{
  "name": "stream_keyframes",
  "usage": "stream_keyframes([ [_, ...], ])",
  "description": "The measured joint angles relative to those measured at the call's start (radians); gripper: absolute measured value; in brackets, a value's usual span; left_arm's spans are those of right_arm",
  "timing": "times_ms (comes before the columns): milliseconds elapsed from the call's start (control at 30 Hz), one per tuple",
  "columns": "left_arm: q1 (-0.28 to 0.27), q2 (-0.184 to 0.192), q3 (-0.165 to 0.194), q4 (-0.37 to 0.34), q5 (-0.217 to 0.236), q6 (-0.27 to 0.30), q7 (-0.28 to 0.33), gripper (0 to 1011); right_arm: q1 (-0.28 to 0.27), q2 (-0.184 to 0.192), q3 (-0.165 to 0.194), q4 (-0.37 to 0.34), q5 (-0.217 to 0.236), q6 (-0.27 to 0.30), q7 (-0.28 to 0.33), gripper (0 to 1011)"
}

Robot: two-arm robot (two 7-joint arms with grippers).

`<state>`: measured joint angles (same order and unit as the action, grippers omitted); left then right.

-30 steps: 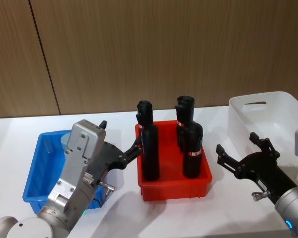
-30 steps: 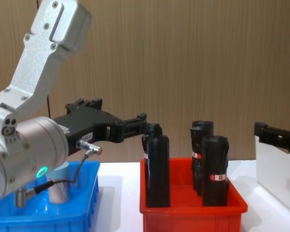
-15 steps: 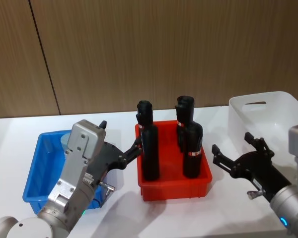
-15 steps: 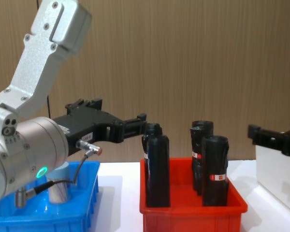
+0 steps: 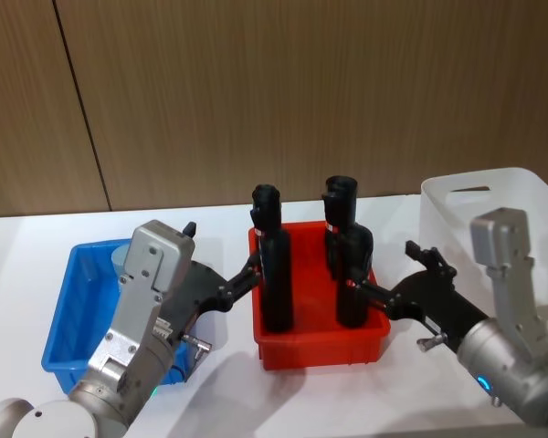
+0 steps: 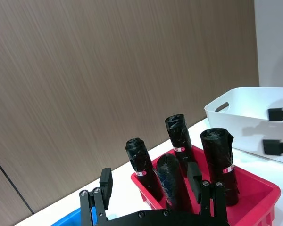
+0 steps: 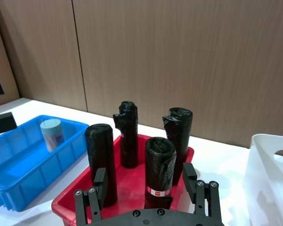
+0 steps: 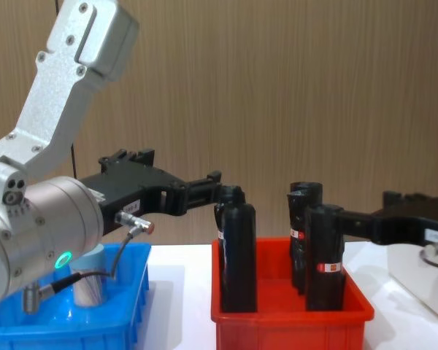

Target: Pick the cotton swabs from the blue box and place them into the white box.

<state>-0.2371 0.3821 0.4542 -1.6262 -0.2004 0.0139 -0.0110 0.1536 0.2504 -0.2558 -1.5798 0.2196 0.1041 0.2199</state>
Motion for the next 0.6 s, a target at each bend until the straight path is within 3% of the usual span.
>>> stream_keyframes([
  [267,0.0,0.0,0.0,0.0,0.0,0.0,0.0,1004,0.081,-0.028,-0.001,0.105,-0.018,0.023,0.06,1001],
  [600,0.0,0.0,0.0,0.0,0.0,0.0,0.0,1004,0.143,-0.035,0.016,0.209,-0.013,0.023,0.126,1001],
])
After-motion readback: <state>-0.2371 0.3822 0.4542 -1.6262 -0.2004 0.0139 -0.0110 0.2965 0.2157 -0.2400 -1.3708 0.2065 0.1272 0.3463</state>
